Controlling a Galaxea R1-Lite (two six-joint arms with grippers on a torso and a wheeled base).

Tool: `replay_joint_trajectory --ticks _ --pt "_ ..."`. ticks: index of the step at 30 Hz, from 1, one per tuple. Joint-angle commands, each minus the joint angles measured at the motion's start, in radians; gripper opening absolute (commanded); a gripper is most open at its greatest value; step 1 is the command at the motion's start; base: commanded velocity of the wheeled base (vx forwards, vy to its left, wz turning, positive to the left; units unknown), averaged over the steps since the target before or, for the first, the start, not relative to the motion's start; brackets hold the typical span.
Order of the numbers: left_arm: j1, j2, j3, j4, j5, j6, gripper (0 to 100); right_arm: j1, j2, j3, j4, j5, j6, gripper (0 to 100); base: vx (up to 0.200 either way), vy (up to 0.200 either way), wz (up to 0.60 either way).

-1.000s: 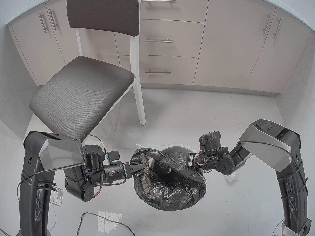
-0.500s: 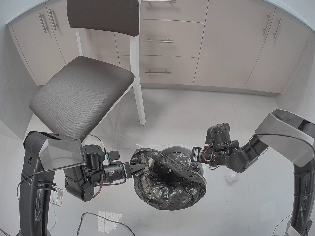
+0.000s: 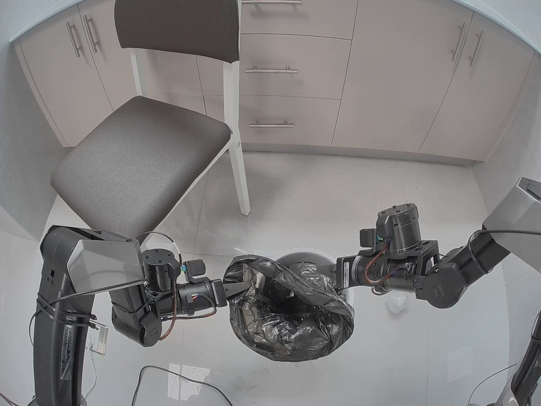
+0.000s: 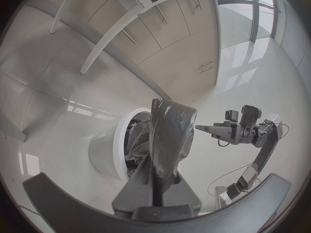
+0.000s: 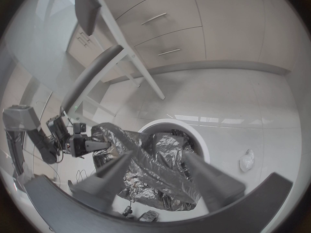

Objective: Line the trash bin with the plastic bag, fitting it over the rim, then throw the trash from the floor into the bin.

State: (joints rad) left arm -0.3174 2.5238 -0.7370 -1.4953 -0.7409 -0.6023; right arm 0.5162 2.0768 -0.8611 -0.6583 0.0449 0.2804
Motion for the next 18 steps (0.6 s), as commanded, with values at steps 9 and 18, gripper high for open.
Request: replay_joint_trajectory --ticks 9,18 --pt "0.000 0.000 0.001 0.000 0.000 -0.001 0 0.047 0.098 0.050 -0.090 -0.054 -0.078 100 0.000 0.000 0.00" --pt "0.000 0.000 0.001 0.000 0.000 -0.001 0 0.071 0.109 0.066 -0.090 -0.088 -0.121 100 0.000 0.000 0.00"
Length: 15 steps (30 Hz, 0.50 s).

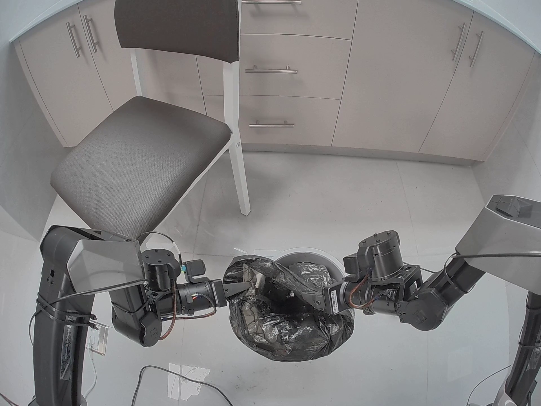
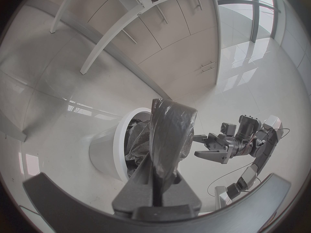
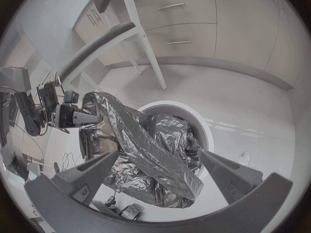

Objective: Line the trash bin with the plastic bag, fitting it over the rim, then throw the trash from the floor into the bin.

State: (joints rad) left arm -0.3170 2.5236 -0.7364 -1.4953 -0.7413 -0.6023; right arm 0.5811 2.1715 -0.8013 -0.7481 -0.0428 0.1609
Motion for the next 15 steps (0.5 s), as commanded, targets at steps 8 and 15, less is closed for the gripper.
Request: replay_joint_trajectory --ticks 8,15 --pt "-0.001 0.000 0.000 0.000 0.000 -0.001 0 0.011 0.060 -0.012 0.001 -0.049 -0.023 100 0.000 0.000 0.00" --pt "-0.001 0.000 -0.001 0.000 0.000 -0.001 0 -0.003 0.122 -0.064 -0.013 -0.144 -0.017 100 0.000 0.000 0.00"
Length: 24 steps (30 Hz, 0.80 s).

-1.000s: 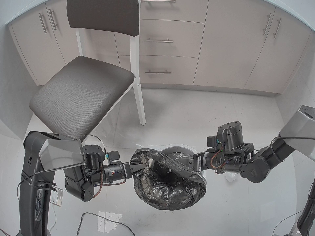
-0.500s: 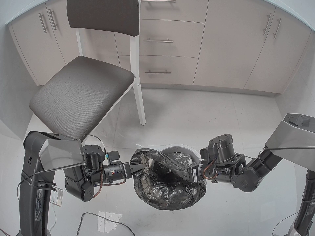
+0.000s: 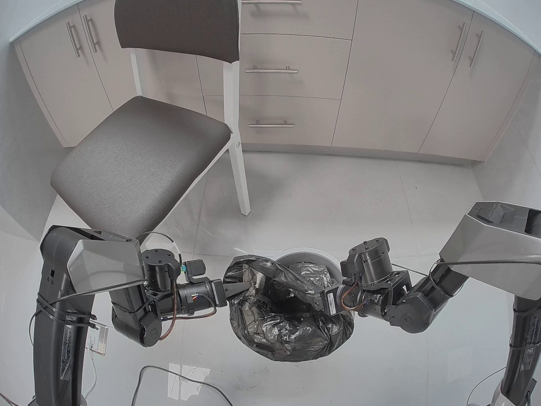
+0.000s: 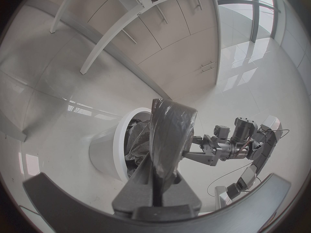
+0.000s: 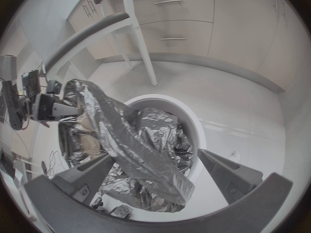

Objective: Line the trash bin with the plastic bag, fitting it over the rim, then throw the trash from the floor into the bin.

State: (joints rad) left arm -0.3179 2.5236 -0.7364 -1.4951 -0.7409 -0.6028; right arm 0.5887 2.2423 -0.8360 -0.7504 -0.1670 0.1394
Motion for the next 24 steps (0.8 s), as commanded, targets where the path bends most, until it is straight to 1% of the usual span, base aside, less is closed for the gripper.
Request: replay_joint_trajectory --ticks 1,3,6,10,13,16,17,18,19,22,24 --pt "0.000 0.000 -0.001 -0.001 0.000 0.000 0 -0.010 0.057 -0.032 -0.023 -0.022 0.005 100 0.000 0.000 0.00" --pt "0.000 0.001 -0.003 -0.001 0.000 0.000 0 -0.012 0.068 -0.032 -0.061 -0.029 0.005 100 0.000 0.000 0.00" --pt "0.000 0.000 -0.005 0.001 0.000 0.000 0 -0.013 0.069 -0.031 -0.098 -0.058 0.002 100 0.000 0.000 0.00" --pt "0.000 -0.005 -0.012 0.012 0.000 -0.002 0 -0.013 0.063 -0.035 -0.104 -0.094 0.002 100 0.000 0.000 0.00" --pt "-0.001 -0.008 -0.012 0.013 0.000 -0.002 0 -0.015 0.065 -0.041 -0.104 -0.098 0.002 100 0.000 0.000 0.00" --pt "-0.018 -0.009 -0.040 0.026 0.001 -0.003 0 -0.023 0.079 -0.069 -0.104 -0.157 0.005 100 0.000 0.000 0.00" --pt "-0.020 -0.009 -0.041 0.027 0.001 -0.003 0 -0.023 0.079 -0.071 -0.106 -0.158 0.005 100 0.000 0.000 0.00" --pt "-0.030 -0.016 -0.067 0.059 0.009 -0.003 0 -0.024 0.082 -0.078 -0.106 -0.178 0.005 100 0.000 0.000 0.00" --pt "-0.035 -0.016 -0.075 0.072 0.014 -0.003 0 -0.026 0.082 -0.080 -0.106 -0.181 0.005 100 0.000 0.000 0.00" --pt "-0.073 -0.036 -0.127 0.168 0.107 -0.002 0 -0.027 0.083 -0.081 -0.106 -0.186 0.005 100 0.000 0.000 0.00" --pt "-0.095 -0.045 -0.140 0.197 0.156 0.000 0 -0.027 0.085 -0.083 -0.106 -0.186 0.005 100 0.000 0.000 0.00"
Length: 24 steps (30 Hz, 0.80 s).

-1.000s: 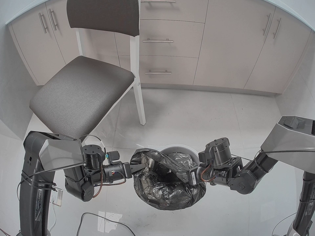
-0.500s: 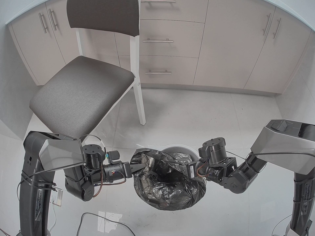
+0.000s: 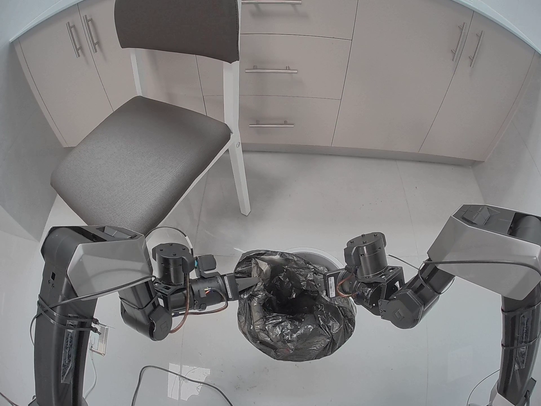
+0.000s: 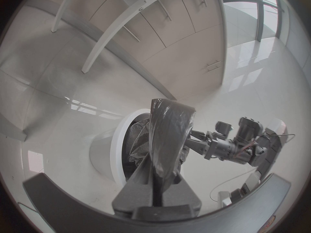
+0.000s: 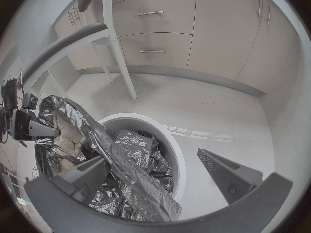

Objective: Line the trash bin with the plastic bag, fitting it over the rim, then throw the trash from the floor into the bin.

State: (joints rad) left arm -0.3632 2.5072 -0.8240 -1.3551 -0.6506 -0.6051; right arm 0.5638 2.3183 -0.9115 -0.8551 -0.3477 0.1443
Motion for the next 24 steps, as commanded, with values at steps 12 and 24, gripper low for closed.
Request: replay_joint_trajectory --ticks 12,24 --pt "-0.108 -0.045 -0.095 0.146 0.240 0.097 0 -0.022 0.042 -0.055 0.001 -0.088 0.001 100 0.000 0.000 0.00" --pt "-0.109 0.024 -0.228 0.281 0.270 0.235 0 -0.053 0.075 -0.106 -0.005 -0.151 0.001 100 0.000 0.000 0.00"
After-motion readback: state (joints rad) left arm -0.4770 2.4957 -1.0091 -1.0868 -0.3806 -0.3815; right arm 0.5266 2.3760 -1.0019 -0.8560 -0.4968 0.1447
